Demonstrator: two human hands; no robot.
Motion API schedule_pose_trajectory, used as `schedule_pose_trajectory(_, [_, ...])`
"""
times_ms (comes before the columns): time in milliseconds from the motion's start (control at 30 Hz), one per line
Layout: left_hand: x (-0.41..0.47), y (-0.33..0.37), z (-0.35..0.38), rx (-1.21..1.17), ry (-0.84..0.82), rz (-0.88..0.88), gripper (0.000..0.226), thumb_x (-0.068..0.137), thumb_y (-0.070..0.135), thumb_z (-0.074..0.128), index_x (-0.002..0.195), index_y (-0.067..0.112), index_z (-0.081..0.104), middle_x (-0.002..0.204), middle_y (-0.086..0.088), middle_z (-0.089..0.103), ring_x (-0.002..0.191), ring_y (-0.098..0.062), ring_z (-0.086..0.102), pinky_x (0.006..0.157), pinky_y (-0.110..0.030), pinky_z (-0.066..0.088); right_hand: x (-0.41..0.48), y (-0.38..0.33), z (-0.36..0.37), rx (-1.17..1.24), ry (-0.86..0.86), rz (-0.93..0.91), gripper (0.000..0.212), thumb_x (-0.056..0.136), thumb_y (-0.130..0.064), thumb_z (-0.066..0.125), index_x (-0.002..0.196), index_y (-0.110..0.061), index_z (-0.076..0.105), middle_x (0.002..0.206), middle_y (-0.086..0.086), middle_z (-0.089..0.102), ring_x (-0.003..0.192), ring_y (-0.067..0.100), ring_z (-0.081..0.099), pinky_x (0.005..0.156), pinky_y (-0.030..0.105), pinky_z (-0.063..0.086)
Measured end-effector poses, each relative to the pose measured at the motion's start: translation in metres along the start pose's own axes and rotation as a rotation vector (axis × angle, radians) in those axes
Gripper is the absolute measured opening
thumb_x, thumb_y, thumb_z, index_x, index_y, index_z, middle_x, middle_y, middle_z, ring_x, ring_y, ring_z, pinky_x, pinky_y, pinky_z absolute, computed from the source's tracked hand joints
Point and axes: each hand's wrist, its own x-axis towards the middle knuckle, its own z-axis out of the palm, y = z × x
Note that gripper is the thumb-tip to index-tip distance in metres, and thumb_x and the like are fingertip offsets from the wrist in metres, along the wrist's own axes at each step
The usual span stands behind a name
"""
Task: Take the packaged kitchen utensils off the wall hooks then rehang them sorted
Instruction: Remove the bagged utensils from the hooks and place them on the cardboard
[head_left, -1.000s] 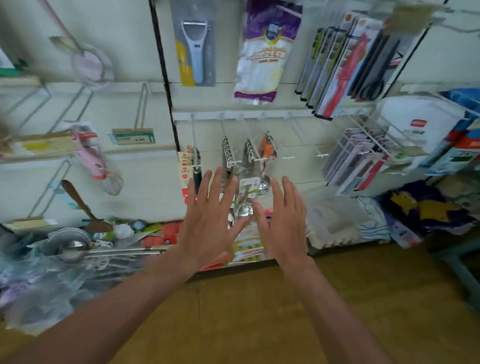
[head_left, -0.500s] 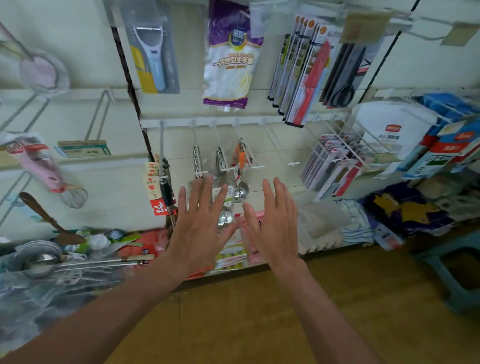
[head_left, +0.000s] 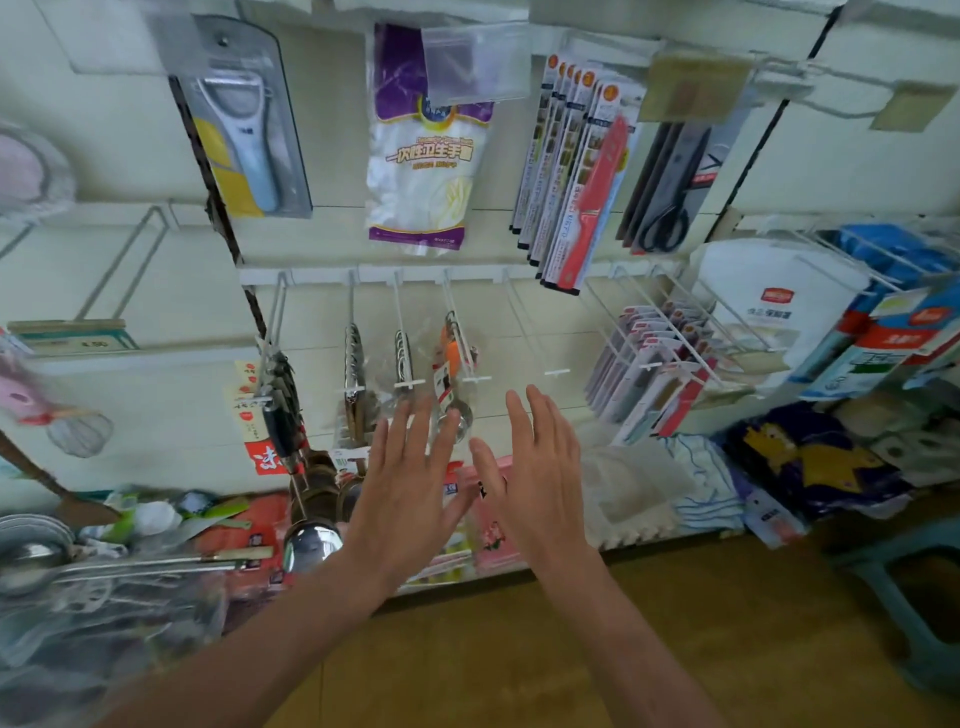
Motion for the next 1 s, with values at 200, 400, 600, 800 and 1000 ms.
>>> schedule_pose_trajectory(200, [0.013,-0.012,0.037,-0.105,-0.003,-0.02,0.07,0.1,0.055,0.031,0.157,0.02,0.01,0.164,-0.012,0.003,0.152,-0.025,-0.004,0.122,-0.047,0.016,0.011,0.013,0.036,0.005,-0.097,0.0,0.07,0.099,-0.063,0.026,0.156,-0.022,0.024,0.165,0.004,0.018,0.152,0.021,0.013,0.121,0.036,0.009])
schedule_pose_trajectory(400, [0.034,-0.019,0.057,-0.125,-0.002,-0.045,0.07,0.101,0.057,0.027,0.157,0.02,0.009,0.164,-0.01,0.002,0.152,-0.026,-0.002,0.121,-0.045,0.015,0.035,0.023,0.064,0.039,-0.117,0.012,0.07,0.099,-0.065,0.023,0.157,-0.027,0.015,0.166,-0.001,0.009,0.153,0.017,0.005,0.122,0.033,0.003])
schedule_pose_trajectory(600, [0.058,-0.008,0.089,-0.177,-0.038,-0.101,0.07,0.099,0.045,0.039,0.156,0.011,0.016,0.163,-0.013,0.011,0.151,-0.031,0.012,0.117,-0.049,0.029,0.056,0.04,0.092,0.071,-0.095,0.007,0.068,0.099,-0.065,0.018,0.156,-0.027,0.019,0.165,0.0,0.016,0.152,0.019,0.013,0.118,0.031,0.005])
schedule_pose_trajectory(800, [0.082,-0.007,0.115,-0.392,-0.046,-0.22,0.059,0.1,0.041,0.034,0.153,0.018,0.023,0.152,-0.004,0.039,0.137,-0.02,0.041,0.103,-0.044,0.046,0.083,0.047,0.116,0.171,-0.048,-0.004,0.059,0.103,-0.053,0.035,0.153,-0.021,0.03,0.16,0.007,0.032,0.147,0.025,0.029,0.116,0.034,0.016])
schedule_pose_trajectory(1000, [0.138,-0.009,0.132,-0.815,-0.077,-0.738,0.039,0.099,0.014,0.051,0.136,0.004,0.047,0.116,-0.015,0.066,0.101,-0.026,0.064,0.065,-0.02,0.032,0.128,0.045,0.127,0.415,-0.179,0.101,0.062,0.094,-0.029,0.064,0.15,-0.017,0.037,0.142,0.008,0.052,0.128,0.026,0.05,0.102,0.04,0.045])
